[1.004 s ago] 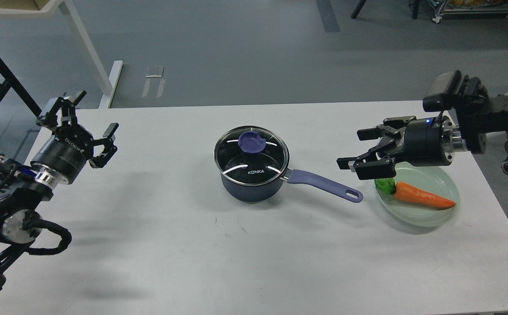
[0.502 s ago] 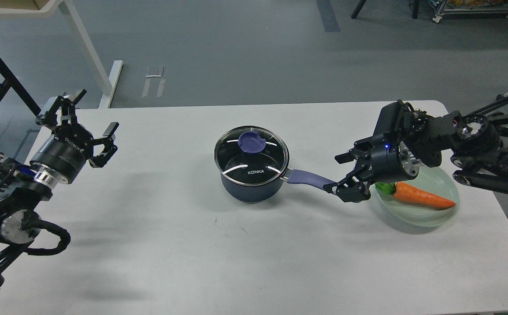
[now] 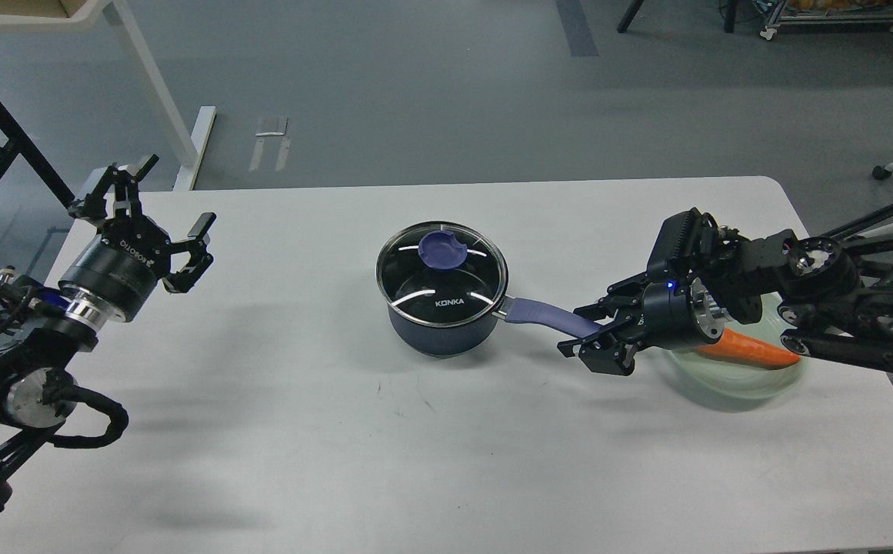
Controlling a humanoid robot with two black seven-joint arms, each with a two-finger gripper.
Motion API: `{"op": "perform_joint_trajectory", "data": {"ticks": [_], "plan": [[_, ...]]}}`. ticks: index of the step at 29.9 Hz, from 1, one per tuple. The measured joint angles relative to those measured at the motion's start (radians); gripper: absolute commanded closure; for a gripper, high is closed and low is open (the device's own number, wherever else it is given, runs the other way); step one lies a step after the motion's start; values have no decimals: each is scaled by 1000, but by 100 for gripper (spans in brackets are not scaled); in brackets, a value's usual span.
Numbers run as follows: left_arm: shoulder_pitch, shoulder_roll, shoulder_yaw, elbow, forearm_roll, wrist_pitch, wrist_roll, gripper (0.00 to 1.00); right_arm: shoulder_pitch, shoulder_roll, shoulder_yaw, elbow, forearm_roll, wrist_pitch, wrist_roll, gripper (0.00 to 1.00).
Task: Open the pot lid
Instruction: 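Reach the right gripper down and grasp the purple pan handle, then move the left gripper over the pan toward the blue lid knob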
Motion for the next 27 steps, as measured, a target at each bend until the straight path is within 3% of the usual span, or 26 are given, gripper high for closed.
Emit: {"op": "perform_joint_trajectory", "data": {"ticks": [8, 13, 18, 23, 27], "plan": [[-8, 2, 0, 0, 13, -1, 0, 1, -11, 4, 0, -7, 0, -21, 0, 60], [-33, 2, 12, 2, 171, -11, 0, 1, -11, 3, -2, -7, -1, -21, 0, 65], [-114, -5, 18, -6, 462, -15, 0, 1, -10, 0, -3, -7, -1, -21, 0, 65], [-264, -23, 27, -36, 876, -8, 0, 1, -10, 3, -3, -7, -1, -21, 0, 65], [-418, -87, 122, -66, 1261, 20, 0, 1, -9, 6, -3, -7, -1, -22, 0, 65]]}}
